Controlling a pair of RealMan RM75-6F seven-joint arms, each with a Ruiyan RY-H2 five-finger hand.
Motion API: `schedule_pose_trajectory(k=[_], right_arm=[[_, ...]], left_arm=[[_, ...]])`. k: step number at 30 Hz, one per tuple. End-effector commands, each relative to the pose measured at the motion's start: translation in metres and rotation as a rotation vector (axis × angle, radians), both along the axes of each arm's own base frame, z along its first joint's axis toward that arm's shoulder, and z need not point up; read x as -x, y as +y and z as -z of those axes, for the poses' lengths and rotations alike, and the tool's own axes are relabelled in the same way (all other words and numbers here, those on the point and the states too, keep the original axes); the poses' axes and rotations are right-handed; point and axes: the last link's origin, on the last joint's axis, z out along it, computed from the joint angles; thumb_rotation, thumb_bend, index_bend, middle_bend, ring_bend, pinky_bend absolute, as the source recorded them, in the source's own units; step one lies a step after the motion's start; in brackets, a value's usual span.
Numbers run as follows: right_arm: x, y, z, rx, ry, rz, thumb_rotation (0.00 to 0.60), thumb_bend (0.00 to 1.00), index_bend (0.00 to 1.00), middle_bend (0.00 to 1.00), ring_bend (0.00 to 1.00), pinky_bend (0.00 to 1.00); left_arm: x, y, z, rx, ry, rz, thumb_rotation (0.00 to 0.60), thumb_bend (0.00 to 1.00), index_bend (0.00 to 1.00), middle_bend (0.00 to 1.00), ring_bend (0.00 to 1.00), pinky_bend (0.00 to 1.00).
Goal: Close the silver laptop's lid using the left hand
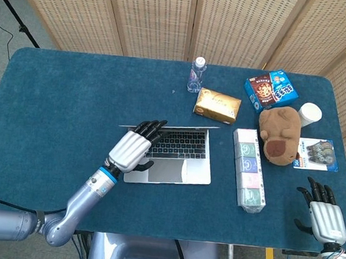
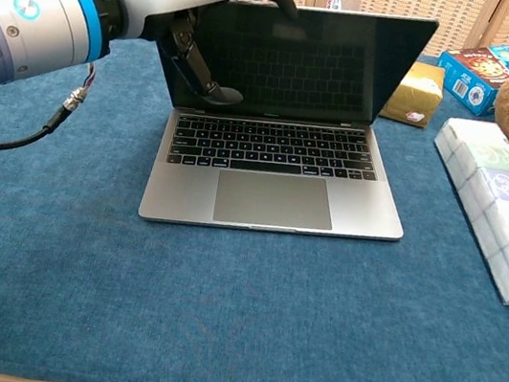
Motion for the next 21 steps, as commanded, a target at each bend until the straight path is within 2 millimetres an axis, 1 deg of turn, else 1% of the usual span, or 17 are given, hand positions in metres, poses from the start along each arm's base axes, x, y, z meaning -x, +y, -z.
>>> schedule_pose_trajectory(k=[1,16,21], right_arm=[[0.0,0.0,0.0,0.0,0.0,0.0,0.6,0.24,0.2,0.0,0.0,0.0],[0.004,-0.001,0.0,-0.001,0.016,0.02,0.6,0.24,0.2,0.0,0.0,0.0],[0.006,-0.002,-0.001,0.004,0.024,0.028,0.6,0.24,0.2,0.0,0.0,0.0]], left_arm=[[0.002,-0.004,0.001,0.004,0.008,-0.003,0.6,0.25,0.18,0.0,0.06,0.11],[0.011,-0.019,0.005,0.041,0.011,-0.037,0.6,0.26,0.18,0.0,0.06,0.11],[0.014,-0.029,0.011,0.075,0.011,-0.044,0.6,0.26,0.18,0.0,0.07,0.11]])
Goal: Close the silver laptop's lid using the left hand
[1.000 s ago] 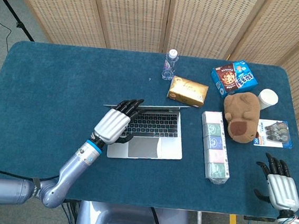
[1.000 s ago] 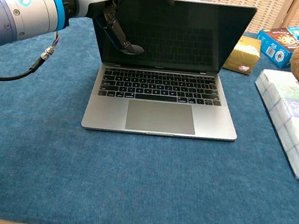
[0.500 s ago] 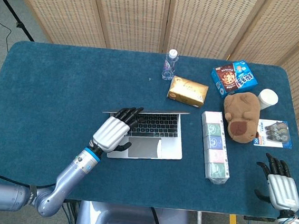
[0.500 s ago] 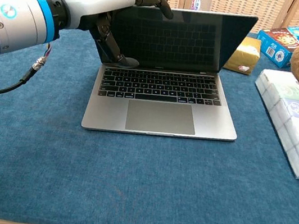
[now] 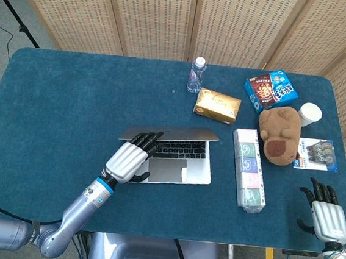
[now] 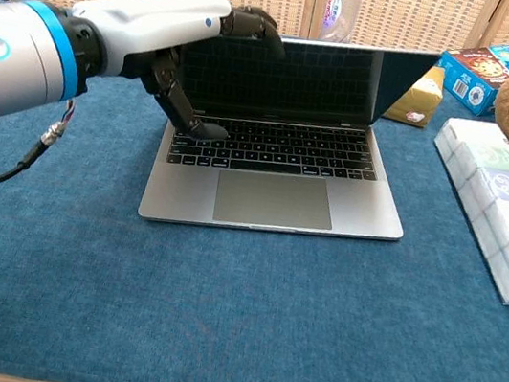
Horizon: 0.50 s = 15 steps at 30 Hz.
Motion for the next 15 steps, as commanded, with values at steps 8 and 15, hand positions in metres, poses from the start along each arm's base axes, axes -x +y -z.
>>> schedule_pose_trajectory(k=[8,15], right_arm=[[0.003,-0.001,-0.002,0.008,0.013,0.013,0.6,0.24,0.2,0.0,0.0,0.0],[0.004,-0.001,-0.002,0.009,0.016,0.019,0.6,0.24,0.2,0.0,0.0,0.0]], left_arm=[[0.005,-0.016,0.009,0.052,0.002,-0.012,0.6,0.25,0.18,0.0,0.07,0.11],[0.007,-0.026,0.013,0.082,-0.004,-0.016,0.6,0.25,0.18,0.0,0.07,0.11]])
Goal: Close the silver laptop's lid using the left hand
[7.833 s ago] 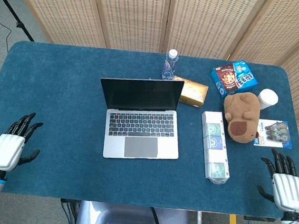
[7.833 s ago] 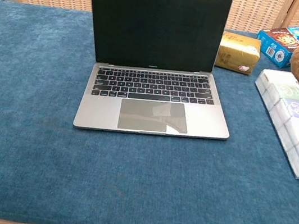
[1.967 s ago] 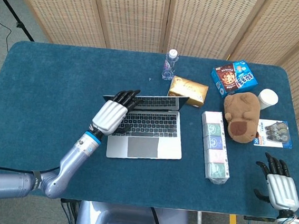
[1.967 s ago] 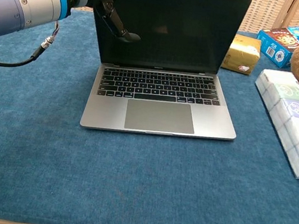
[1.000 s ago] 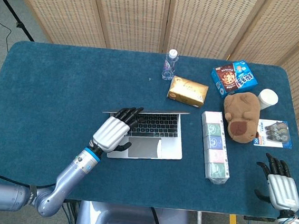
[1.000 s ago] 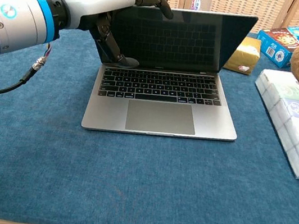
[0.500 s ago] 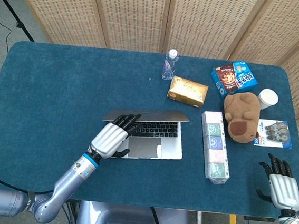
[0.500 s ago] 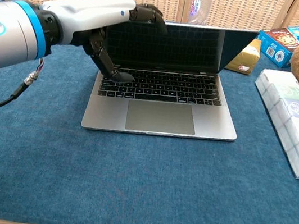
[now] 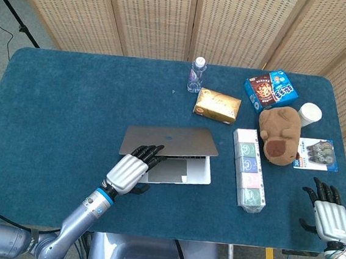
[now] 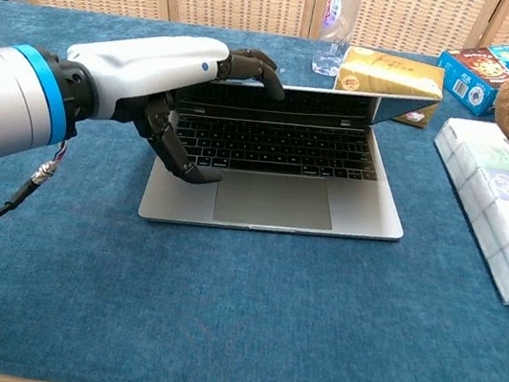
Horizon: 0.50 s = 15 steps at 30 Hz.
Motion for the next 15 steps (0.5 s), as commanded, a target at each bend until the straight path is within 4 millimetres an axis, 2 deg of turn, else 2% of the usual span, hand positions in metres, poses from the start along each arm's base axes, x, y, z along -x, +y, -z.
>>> schedule_pose_trajectory(k=[1,15], right_arm=[[0.0,0.0,0.0,-0.002,0.001,0.001,0.6,0.24,0.2,0.0,0.0,0.0],[0.002,0.0,0.002,-0.011,0.012,0.015,0.6,0.24,0.2,0.0,0.0,0.0]], left_arm=[[0.001,-0.004,0.001,0.011,-0.005,-0.004,0.6,0.25,0.18,0.0,0.07,0.11],[0.009,-0.016,0.009,0.073,-0.011,-0.046,0.6,0.26,0.18,0.0,0.08,0.12]])
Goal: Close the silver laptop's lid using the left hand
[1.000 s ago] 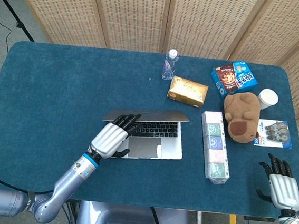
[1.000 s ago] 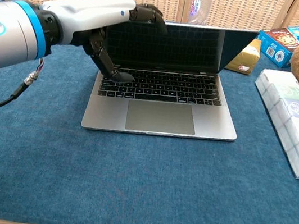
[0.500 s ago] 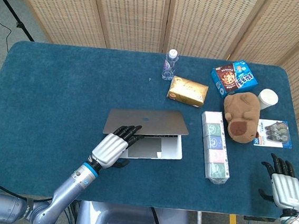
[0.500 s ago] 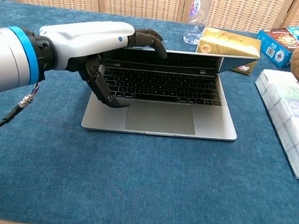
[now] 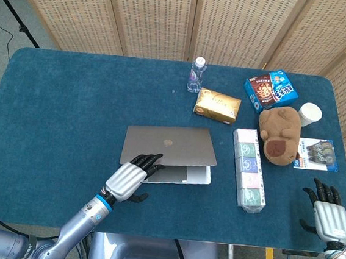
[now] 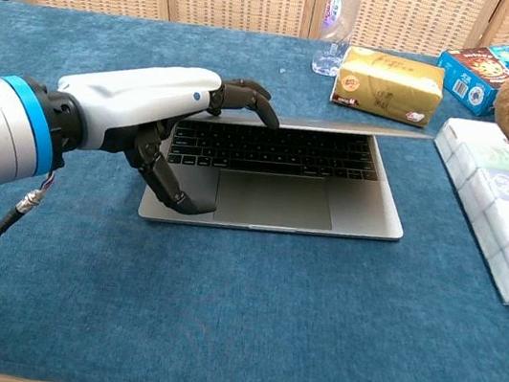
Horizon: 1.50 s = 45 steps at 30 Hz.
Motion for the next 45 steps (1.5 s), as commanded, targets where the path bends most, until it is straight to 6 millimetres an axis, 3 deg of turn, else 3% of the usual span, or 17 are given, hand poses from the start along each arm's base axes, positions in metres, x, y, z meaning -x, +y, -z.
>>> schedule_pose_trajectory(k=[1,25,45], right_arm=[[0.0,0.0,0.0,-0.001,0.002,0.003,0.6,0.24,0.2,0.0,0.0,0.0],[0.005,-0.001,0.0,0.007,0.025,0.025,0.6,0.24,0.2,0.0,0.0,0.0],[0.005,-0.001,0.0,0.007,0.025,0.025,0.6,0.24,0.2,0.0,0.0,0.0]], left_arm=[[0.001,-0.002,0.002,0.011,-0.001,-0.007,0.6,0.26,0.18,0.0,0.08,0.12],[0.019,-0.016,0.016,0.082,0.008,-0.056,0.6,0.26,0.18,0.0,0.08,0.12],[0.052,-0.025,0.027,0.13,0.04,-0.156,0.6,0.25,0.18,0.0,0.08,0.12]])
